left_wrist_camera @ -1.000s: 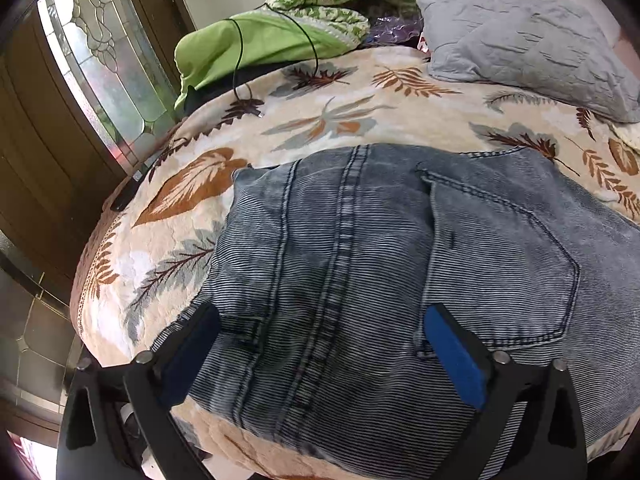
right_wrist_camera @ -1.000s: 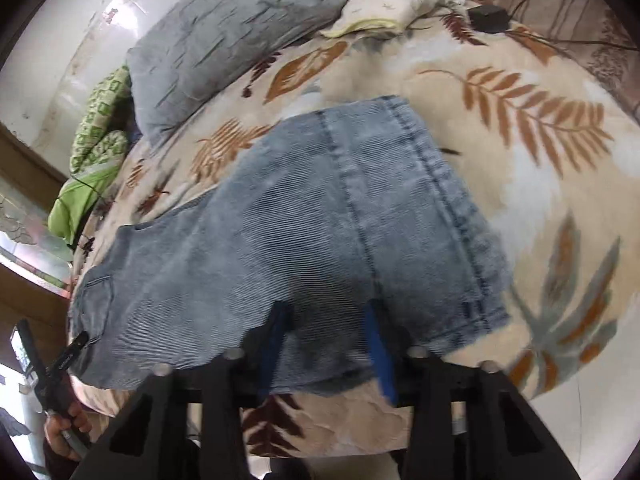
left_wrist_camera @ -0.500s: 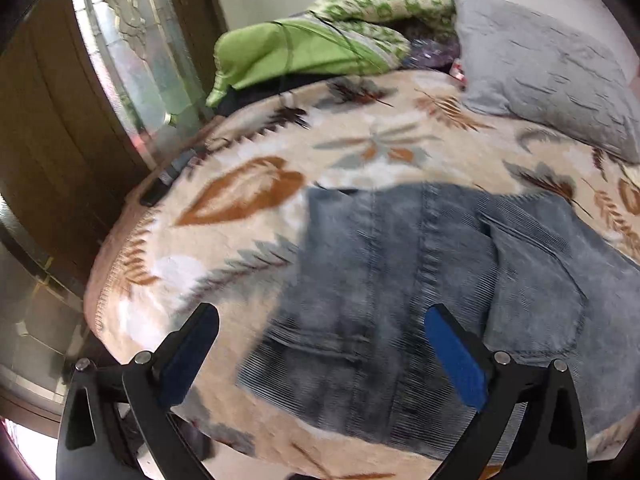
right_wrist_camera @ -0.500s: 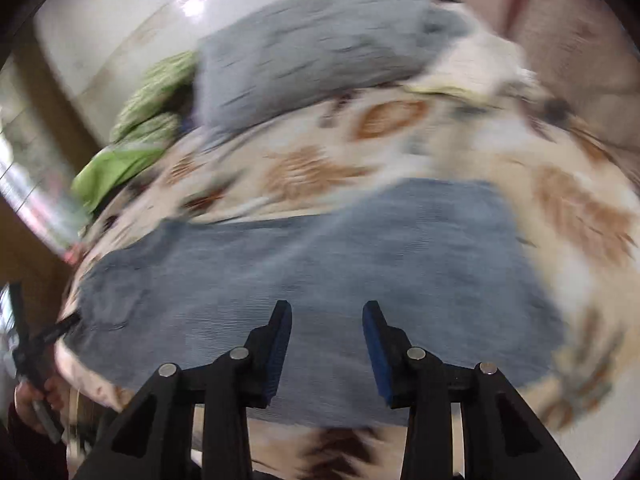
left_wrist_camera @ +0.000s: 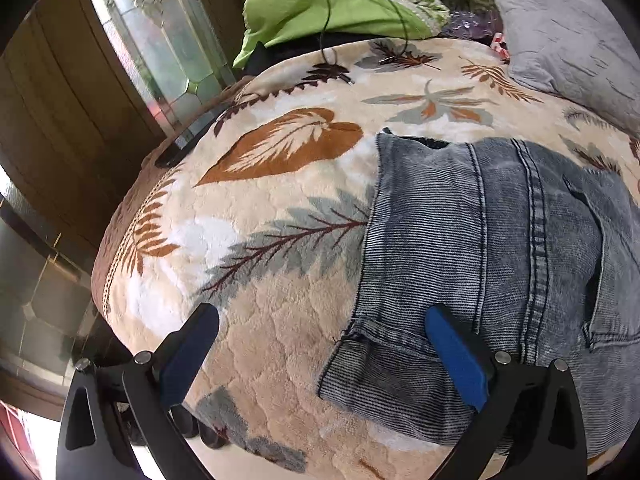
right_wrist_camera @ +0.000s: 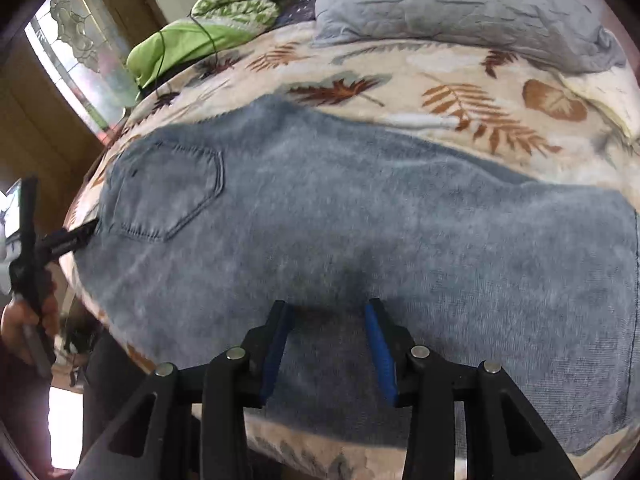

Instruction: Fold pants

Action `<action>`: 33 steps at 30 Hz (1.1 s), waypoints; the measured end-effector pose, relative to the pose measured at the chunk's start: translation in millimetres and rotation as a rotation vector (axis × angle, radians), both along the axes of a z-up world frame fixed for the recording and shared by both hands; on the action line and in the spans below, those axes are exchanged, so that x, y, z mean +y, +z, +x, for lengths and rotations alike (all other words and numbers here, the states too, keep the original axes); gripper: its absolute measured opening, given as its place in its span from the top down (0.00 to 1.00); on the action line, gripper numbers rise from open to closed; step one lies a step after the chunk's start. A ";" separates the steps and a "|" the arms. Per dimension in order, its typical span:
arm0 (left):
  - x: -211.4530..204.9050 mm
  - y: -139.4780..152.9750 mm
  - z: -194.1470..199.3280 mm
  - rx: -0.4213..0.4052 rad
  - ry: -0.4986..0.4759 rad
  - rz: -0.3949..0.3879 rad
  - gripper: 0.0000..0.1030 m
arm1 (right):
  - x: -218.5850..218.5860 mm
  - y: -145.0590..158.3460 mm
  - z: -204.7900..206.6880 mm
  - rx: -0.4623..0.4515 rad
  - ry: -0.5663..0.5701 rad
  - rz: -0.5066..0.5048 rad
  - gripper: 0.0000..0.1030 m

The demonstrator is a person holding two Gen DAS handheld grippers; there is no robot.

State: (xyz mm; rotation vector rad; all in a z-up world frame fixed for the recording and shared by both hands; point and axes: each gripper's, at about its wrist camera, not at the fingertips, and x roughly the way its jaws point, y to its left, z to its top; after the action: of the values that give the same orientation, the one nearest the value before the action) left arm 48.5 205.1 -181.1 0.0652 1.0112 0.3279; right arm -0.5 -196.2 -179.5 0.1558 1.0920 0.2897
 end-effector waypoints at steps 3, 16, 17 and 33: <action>-7.0 20.0 -0.4 -0.050 -0.001 0.021 0.00 | -21.7 9.7 3.3 0.020 -0.018 0.088 0.58; -143.8 16.2 73.6 0.000 -0.264 0.036 0.00 | -76.6 -8.4 86.3 0.043 -0.181 0.152 0.58; -143.8 9.8 81.2 0.020 -0.249 0.050 0.00 | -79.3 -7.7 90.5 0.029 -0.190 0.135 0.59; -115.8 26.3 59.9 -0.043 -0.211 0.029 0.00 | -72.9 17.2 106.3 -0.118 -0.196 0.201 0.63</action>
State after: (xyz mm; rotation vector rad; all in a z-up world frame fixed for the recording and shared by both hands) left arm 108.4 89.3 -154.8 0.1888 0.9482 0.1503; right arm 105.8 -269.1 -162.3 0.4172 0.9220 0.2287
